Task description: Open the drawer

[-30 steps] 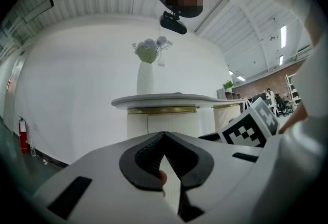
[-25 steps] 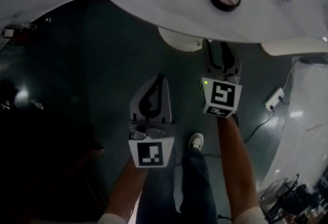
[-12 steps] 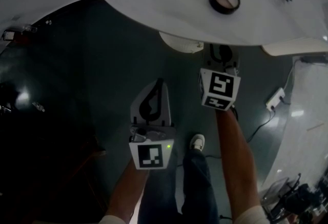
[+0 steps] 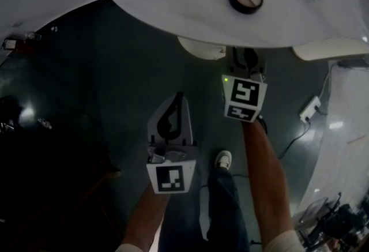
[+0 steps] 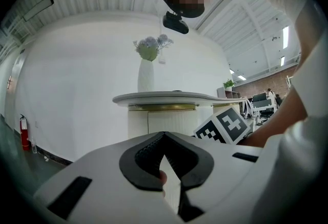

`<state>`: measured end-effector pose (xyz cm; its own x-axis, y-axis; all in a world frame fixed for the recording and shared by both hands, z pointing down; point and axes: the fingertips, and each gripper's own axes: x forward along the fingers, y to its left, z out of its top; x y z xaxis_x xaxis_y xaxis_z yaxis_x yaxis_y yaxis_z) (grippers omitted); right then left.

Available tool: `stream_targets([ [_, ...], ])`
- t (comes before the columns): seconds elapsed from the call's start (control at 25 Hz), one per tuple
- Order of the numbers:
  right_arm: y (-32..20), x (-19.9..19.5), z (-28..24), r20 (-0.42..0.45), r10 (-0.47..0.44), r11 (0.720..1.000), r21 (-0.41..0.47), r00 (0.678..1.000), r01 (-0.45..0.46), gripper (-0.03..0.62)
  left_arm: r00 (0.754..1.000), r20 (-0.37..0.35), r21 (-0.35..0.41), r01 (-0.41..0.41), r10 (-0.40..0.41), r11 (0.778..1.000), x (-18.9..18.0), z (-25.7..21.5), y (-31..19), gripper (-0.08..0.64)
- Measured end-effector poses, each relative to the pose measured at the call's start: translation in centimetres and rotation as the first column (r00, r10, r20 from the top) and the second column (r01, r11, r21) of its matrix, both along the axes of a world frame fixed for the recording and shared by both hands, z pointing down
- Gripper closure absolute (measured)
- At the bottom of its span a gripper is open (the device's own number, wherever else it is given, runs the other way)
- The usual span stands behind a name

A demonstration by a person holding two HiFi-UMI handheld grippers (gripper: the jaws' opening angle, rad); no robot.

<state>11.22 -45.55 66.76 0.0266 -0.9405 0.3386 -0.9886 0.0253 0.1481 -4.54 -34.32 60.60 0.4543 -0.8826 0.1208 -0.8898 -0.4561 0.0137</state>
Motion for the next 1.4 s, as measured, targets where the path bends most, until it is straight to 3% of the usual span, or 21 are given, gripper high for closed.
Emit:
stream_targets([
  [0.52, 6.4, -0.7, 0.4, -0.005, 0.007, 1.0, 0.022, 1.0, -0.007, 0.488, 1.0, 0.006, 0.024, 0.009, -0.009, 1.0, 0.2, -0.6, 1.6, 0.558],
  [0.76, 10.3, -1.0, 0.5, 0.034, 0.018, 0.999, 0.034, 0.999, -0.019, 0.488, 1.0, 0.002, 0.046, 0.028, -0.028, 0.999, 0.4, -1.8, 3.9, 0.558],
  [1.4, 21.5, -2.1, 0.7, 0.03, -0.005, 1.0, 0.005, 1.0, 0.005, 0.488, 0.997, -0.003, 0.083, 0.082, -0.082, 0.993, -0.6, -4.6, 10.1, 0.558],
])
